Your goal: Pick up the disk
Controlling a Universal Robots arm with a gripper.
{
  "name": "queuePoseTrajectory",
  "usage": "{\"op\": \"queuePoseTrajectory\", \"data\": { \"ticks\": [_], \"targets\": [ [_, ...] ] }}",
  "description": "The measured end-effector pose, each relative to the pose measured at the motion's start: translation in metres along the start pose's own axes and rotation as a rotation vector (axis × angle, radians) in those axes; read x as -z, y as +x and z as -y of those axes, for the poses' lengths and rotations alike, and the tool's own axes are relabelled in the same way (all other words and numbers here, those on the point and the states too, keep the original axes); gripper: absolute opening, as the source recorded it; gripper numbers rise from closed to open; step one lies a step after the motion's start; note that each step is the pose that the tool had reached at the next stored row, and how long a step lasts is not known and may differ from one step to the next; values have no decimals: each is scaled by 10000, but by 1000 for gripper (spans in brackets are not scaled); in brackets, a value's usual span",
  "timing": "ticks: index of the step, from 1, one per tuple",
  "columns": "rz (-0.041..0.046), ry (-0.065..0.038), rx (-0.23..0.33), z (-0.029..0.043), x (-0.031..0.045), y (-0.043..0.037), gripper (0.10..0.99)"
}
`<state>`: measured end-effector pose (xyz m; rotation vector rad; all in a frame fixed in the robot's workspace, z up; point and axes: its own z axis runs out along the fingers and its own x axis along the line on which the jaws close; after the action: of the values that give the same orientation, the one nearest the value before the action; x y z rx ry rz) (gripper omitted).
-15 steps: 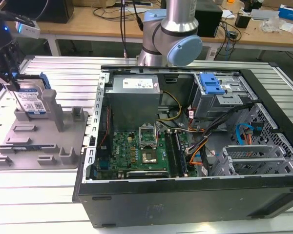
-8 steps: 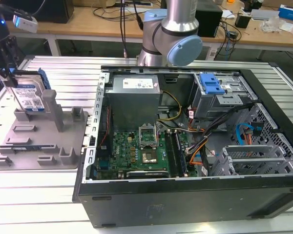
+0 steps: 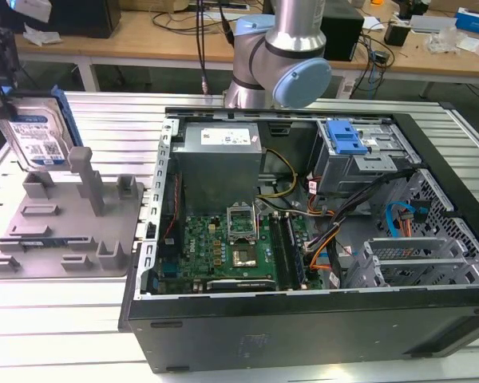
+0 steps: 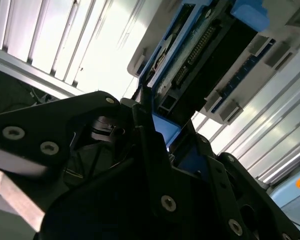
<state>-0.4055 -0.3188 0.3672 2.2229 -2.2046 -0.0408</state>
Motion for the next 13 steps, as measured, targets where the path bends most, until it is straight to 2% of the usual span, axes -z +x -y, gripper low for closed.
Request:
{"op": "queuePoseTrajectory", "data": {
  "ticks": [12,13],
  "targets": [
    [21,0,0,-16,606,5,369],
    [23,-1,0,-18,678,6,369]
  ]
}}
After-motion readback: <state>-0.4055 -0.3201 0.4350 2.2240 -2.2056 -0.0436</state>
